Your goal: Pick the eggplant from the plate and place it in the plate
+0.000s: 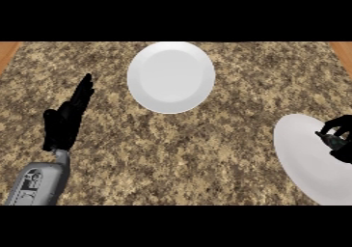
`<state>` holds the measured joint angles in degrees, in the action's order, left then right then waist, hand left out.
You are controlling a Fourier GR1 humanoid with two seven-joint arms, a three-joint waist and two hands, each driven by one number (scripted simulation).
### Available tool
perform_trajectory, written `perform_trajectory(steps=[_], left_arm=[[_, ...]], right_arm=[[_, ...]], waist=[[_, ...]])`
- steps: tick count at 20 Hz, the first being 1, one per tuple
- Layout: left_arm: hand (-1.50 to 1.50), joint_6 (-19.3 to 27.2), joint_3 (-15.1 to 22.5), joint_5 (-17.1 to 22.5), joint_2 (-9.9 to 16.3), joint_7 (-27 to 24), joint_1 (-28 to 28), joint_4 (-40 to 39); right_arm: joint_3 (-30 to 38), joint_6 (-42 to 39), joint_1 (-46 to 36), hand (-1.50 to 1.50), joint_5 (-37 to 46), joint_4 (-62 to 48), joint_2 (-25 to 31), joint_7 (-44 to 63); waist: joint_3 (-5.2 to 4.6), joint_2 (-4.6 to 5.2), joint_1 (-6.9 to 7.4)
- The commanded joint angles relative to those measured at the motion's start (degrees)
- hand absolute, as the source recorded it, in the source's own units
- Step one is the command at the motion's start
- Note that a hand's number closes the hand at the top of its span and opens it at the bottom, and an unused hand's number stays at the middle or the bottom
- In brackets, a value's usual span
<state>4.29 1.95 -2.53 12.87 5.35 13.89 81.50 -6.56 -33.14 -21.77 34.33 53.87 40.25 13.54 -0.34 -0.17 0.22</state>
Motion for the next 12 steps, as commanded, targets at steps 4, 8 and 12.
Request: perform_trajectory(steps=[4,8,12], left_arm=[[0.00,-0.80,-0.76,-1.05,-0.82,2.44,-1.00,3.30],[0.00,-1.55,-2.24,-0.60,-0.71,3.96,3.02,0.70],[0.00,-1.19,-2.61,-0.95,-0.03,2.94,2.05,0.98]], right_arm=[[1.67,1.34,-1.33,1.50,4.35,-2.41,-2.11,-3.58],[3.28,7.47,1.01,1.50,6.08,-3.38,-1.90,-8.26],[4.65,17.26,-0.12,1.50,6.53,6.22,-10.41,5.87]], waist=[[0.35,0.17,0.06],[0.35,0.20,-0.20],[0.28,-0.18,-0.86]])
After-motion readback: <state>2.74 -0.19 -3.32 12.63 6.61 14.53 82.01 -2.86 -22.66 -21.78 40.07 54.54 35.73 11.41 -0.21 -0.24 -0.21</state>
